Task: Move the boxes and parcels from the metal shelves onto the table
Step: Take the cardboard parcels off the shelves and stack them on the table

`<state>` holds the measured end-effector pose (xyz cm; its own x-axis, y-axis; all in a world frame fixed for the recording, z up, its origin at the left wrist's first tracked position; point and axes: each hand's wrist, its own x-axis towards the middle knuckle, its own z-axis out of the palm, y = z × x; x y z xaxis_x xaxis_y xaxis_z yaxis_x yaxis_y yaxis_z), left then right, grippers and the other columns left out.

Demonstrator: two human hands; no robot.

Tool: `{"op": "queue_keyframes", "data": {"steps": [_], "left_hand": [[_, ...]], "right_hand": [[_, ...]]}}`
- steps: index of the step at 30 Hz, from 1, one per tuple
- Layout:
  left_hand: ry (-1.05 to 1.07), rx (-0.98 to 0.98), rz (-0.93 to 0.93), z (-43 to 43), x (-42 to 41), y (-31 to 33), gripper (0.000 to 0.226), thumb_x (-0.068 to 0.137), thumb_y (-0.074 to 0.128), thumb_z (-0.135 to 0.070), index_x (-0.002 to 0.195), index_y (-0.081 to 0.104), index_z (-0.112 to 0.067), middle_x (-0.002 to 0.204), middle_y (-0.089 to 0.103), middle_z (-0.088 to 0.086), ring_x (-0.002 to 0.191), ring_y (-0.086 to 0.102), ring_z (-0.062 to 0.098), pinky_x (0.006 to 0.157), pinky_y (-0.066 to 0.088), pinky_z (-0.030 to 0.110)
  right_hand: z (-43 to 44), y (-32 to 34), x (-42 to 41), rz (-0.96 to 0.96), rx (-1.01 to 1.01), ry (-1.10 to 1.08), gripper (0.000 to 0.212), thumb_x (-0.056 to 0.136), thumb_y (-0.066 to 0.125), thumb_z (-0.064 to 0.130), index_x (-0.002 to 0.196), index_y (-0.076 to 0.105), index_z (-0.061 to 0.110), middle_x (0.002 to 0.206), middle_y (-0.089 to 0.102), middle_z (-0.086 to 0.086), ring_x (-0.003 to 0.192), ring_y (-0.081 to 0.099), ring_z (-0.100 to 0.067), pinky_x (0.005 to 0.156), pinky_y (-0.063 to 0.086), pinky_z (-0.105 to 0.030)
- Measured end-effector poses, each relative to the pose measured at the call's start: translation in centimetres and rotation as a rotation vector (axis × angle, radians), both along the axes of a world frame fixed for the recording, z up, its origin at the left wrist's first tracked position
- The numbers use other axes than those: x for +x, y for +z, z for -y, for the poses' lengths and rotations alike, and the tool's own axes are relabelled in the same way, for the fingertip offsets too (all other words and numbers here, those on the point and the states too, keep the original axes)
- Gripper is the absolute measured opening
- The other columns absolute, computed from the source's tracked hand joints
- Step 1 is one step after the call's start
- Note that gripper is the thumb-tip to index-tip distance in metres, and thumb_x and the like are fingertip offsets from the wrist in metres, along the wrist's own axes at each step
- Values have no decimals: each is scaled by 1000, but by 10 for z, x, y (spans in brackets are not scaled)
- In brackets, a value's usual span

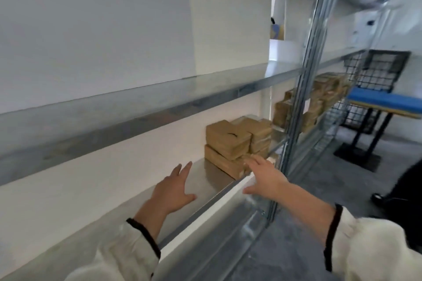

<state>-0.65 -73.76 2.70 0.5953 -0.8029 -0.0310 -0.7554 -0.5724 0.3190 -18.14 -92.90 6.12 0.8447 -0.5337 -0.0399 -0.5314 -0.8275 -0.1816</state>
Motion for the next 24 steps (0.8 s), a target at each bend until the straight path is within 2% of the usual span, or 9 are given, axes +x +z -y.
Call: {"op": "queue_keyframes", "data": {"steps": [3,6,11,15,19,22,24], "left_hand": [[-83,-10,-18,74,-3,2,96,85,61,-50,151,-6,-32,161,-3,1,140,30,22,104,36,33],[-151,-4,-5,136,3,-2,95,86,61,-46,150,-8,-32,160,-3,5,132,41,25,96,44,33],[-98,36,43,222,34,-19,93,84,64,-45,151,1,-31,160,-3,11,128,46,33,93,47,40],[-68,80,101,261,61,-30,95,81,64,-54,150,4,-30,159,-7,15,123,50,33,89,48,39],[-32,110,87,289,92,-39,105,74,63,-66,151,0,-33,158,-14,15,130,40,38,100,43,44],[-38,114,40,296,101,-45,108,70,65,-66,150,0,-35,156,-20,14,128,43,38,100,42,47],[-53,106,35,295,105,-49,109,69,67,-65,150,0,-37,156,-21,11,128,43,36,101,42,48]], "right_hand": [[50,0,-7,6,15,-80,94,76,71,51,148,19,21,156,14,0,141,22,-27,111,33,-41],[89,-7,-3,13,46,-121,89,77,71,48,147,23,20,156,15,1,139,24,-27,110,34,-40],[141,-25,34,-9,98,-163,87,77,71,44,146,24,17,156,15,-1,141,20,-27,113,30,-40],[169,-28,82,1,95,-132,87,79,71,40,147,21,20,154,19,-2,141,20,-27,113,30,-44],[194,-36,132,-25,56,-70,88,82,69,30,150,13,22,157,11,-4,144,12,-28,114,26,-43],[204,-44,153,-79,20,-41,85,84,65,19,150,11,25,158,7,-3,144,9,-29,112,31,-45],[209,-46,160,-134,-22,-13,84,85,63,19,150,10,25,158,7,-5,143,9,-31,113,28,-48]]}}
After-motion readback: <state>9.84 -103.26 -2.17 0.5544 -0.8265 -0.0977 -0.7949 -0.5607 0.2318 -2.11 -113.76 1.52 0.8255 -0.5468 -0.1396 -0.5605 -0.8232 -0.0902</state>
